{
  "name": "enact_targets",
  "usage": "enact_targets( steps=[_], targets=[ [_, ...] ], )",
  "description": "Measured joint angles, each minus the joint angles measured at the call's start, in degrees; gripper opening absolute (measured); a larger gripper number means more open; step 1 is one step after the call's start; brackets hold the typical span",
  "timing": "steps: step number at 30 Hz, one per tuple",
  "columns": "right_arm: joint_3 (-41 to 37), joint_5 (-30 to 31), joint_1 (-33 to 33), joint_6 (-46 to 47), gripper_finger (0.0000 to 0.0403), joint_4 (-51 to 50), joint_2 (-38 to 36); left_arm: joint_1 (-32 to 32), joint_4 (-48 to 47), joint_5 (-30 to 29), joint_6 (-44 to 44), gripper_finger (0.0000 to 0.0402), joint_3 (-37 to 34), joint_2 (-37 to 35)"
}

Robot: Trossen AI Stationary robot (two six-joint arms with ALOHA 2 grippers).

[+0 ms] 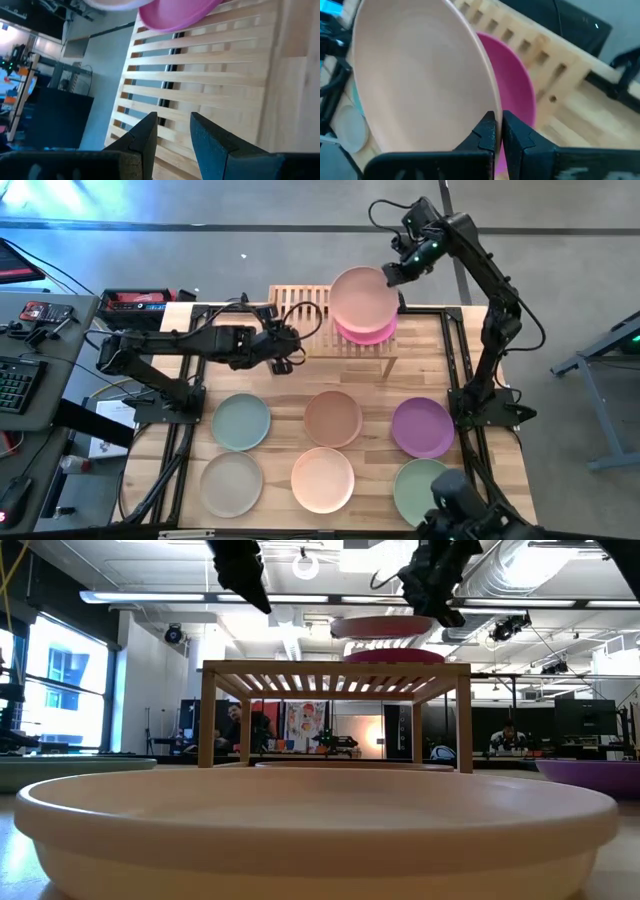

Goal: Place and stack plates onto a shelf
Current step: Stack the orange plate on top of the pink plate on the shelf

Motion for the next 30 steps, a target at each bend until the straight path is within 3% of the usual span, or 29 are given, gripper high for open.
enact_targets(
  steps=[8,13,30],
  targets=[
    [0.0,4.2,-0.21,-1.07,0.0,-1.92,0.72,1.49,0.02,0.18,0.02,0.0106,0.0,-0.02],
    [0.0,6.97,-0.14,0.69,0.0,-2.71,0.72,2.28,0.16,3.54,0.02,0.0106,0.0,-0.02],
    [0.0,7.35,0.99,1.49,0.0,-3.26,2.56,4.46,0.46,4.0,0.79,0.0106,0.0,-0.02]
  ],
)
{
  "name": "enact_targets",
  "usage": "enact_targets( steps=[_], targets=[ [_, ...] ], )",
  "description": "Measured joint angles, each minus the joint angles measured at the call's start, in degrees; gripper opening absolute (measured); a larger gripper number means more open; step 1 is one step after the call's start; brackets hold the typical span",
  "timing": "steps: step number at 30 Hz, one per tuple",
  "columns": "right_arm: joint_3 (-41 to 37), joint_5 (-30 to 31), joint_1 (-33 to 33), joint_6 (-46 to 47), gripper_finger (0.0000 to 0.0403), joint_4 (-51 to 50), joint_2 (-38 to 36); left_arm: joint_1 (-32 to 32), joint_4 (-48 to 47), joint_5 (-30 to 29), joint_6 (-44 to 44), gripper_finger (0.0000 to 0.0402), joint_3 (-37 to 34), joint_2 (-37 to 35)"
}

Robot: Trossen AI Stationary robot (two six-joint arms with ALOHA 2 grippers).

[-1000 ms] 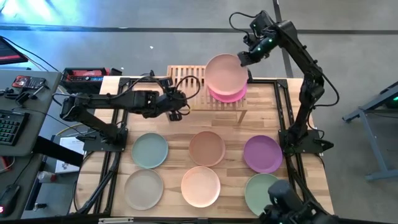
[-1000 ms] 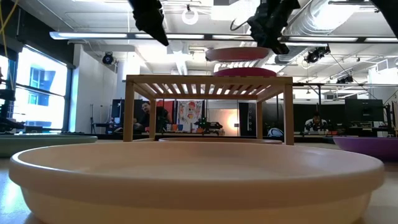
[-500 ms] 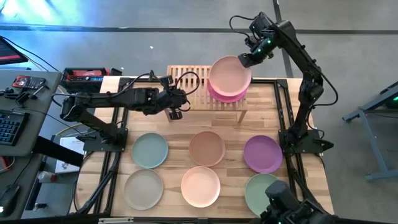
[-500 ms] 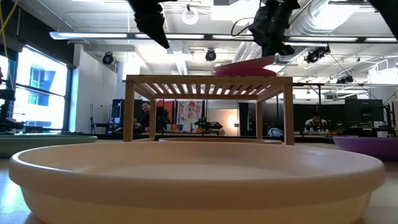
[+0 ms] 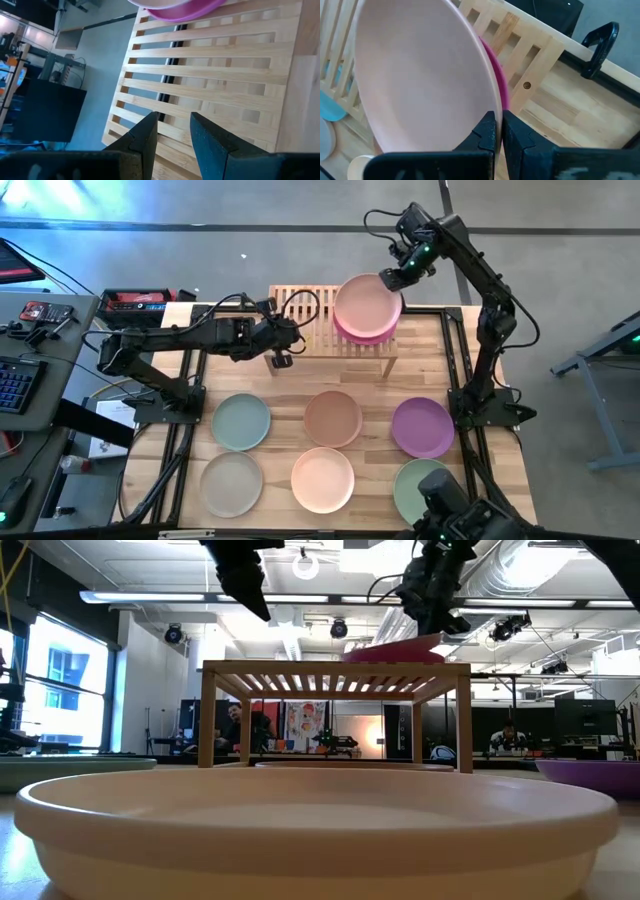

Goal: Place and stack plates onto a shelf
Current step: Stack the orange plate on top of the pink plate on the shelf

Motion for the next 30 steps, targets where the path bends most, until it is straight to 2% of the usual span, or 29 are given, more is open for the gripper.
enact_targets(
  steps=[7,12,24,30],
  targets=[
    [0.0,-0.13,1.27,-0.42,0.0,-0.39,0.0,0.0,0.0,0.0,0.25,0.0106,0.0,0.0],
    [0.0,3.39,2.28,-0.02,0.0,-0.39,0.0,0.0,0.02,-0.02,0.77,0.0106,0.0,0.0],
    [0.0,4.57,3.47,0.0,0.0001,0.13,0.0,0.0,0.04,0.0,0.77,0.0106,-0.02,0.0],
    [0.0,6.48,3.5,-0.22,0.003,0.67,0.0,0.0,0.02,-0.02,0.77,0.0106,0.0,0.0]
  ],
)
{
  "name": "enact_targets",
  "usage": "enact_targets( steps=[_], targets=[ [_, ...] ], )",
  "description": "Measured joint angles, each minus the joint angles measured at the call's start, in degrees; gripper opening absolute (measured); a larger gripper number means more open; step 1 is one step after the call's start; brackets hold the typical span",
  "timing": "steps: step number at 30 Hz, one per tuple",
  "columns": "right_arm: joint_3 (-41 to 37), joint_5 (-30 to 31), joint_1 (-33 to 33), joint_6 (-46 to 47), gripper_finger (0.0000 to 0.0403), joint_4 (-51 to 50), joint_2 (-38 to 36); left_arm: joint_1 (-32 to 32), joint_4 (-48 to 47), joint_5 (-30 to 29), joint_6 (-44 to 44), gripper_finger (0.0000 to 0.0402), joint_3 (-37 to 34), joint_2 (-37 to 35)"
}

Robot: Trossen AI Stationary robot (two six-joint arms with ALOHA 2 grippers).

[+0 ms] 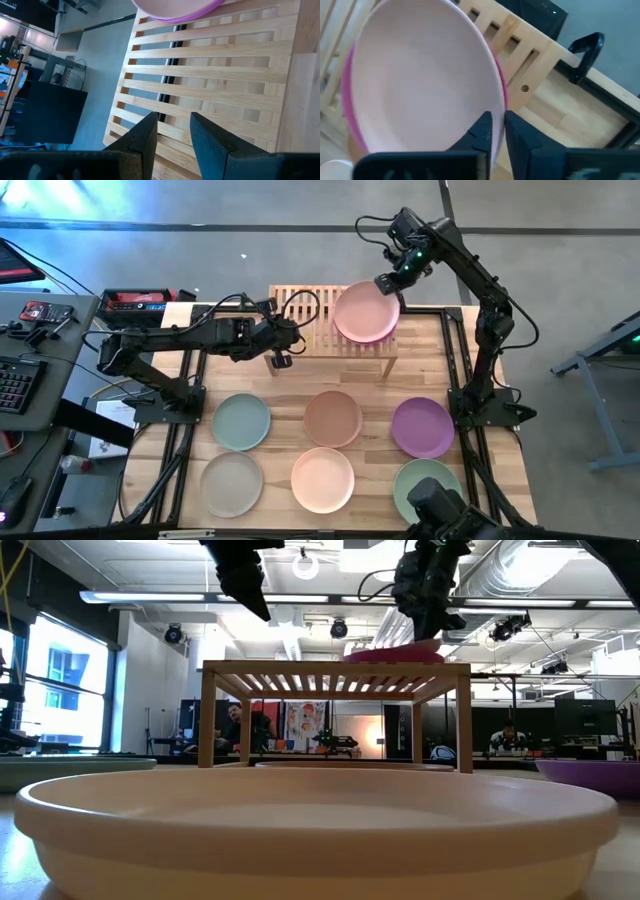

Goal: Place and stack plates onto a shelf
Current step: Stack the orange plate on top of the pink plate on the shelf, then stack the green plate on top of the orange on the shelf

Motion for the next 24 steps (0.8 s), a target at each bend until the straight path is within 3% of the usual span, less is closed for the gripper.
enact_targets(
  steps=[9,18,24],
  targets=[
    [0.0,0.07,-0.02,-0.26,0.0095,-0.03,-0.01,0.0,0.0,0.02,0.0,0.0106,0.0,0.0],
    [0.0,-9.45,0.27,3.13,0.0103,-1.02,-1.49,0.0,-0.14,1.21,-1.62,0.0106,0.0,0.0],
    [0.0,-9.7,3.9,7.17,0.0103,-1.06,-6.07,-0.85,-1.71,1.91,-3.7,0.0106,-0.02,0.0]
  ],
)
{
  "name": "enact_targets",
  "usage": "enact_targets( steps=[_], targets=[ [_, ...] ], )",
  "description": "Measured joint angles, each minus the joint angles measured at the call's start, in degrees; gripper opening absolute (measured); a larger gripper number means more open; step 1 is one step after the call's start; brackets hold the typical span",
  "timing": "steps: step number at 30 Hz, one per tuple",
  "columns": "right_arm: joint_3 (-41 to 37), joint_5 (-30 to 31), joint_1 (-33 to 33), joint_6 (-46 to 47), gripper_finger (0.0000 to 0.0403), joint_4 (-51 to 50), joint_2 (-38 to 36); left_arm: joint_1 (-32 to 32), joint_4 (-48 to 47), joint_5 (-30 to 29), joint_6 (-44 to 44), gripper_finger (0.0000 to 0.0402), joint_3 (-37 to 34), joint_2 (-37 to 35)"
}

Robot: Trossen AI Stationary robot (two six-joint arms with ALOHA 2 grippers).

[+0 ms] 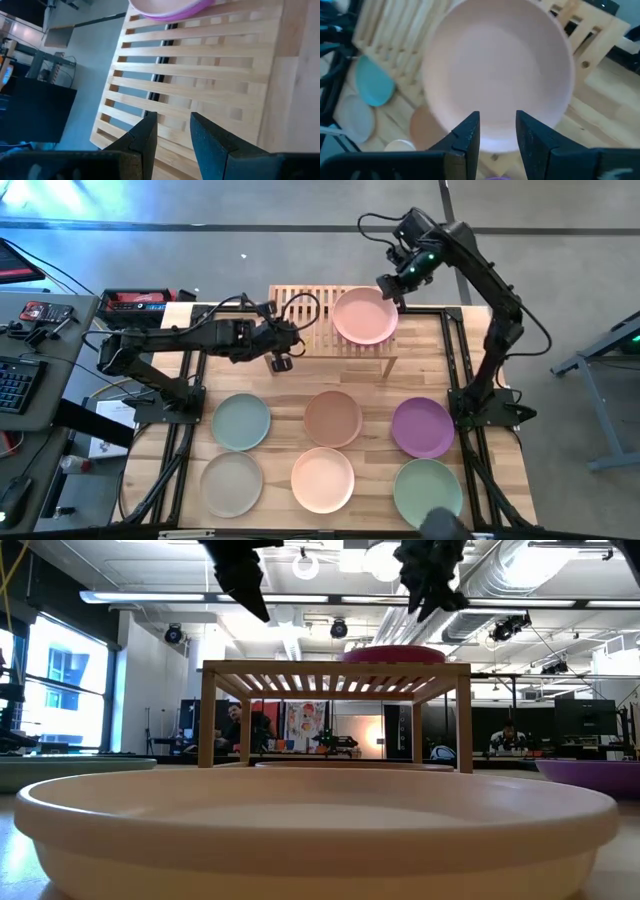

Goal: Place and stack plates onto a shelf
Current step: Stack the green plate on top of the orange on the shelf

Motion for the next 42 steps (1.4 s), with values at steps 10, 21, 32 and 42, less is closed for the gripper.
enact_targets(
  steps=[10,21,32,42],
  targets=[
    [0.02,14.65,18.44,13.64,0.0103,-0.05,-7.56,-2.57,-8.07,0.09,-8.43,0.0106,0.0,0.0],
    [0.0,28.57,44.96,34.67,0.0103,-0.04,-6.05,-3.89,-17.07,4.25,-18.26,0.0106,0.0,0.0],
    [-0.02,30.32,61.64,50.13,0.0103,-0.04,0.08,-2.43,-16.81,10.68,-19.74,0.0106,0.0,0.0],
    [-0.02,30.27,69.35,55.76,0.0103,-0.04,3.56,-1.54,-16.76,12.01,-24.84,0.0106,0.0,0.0]
  ],
)
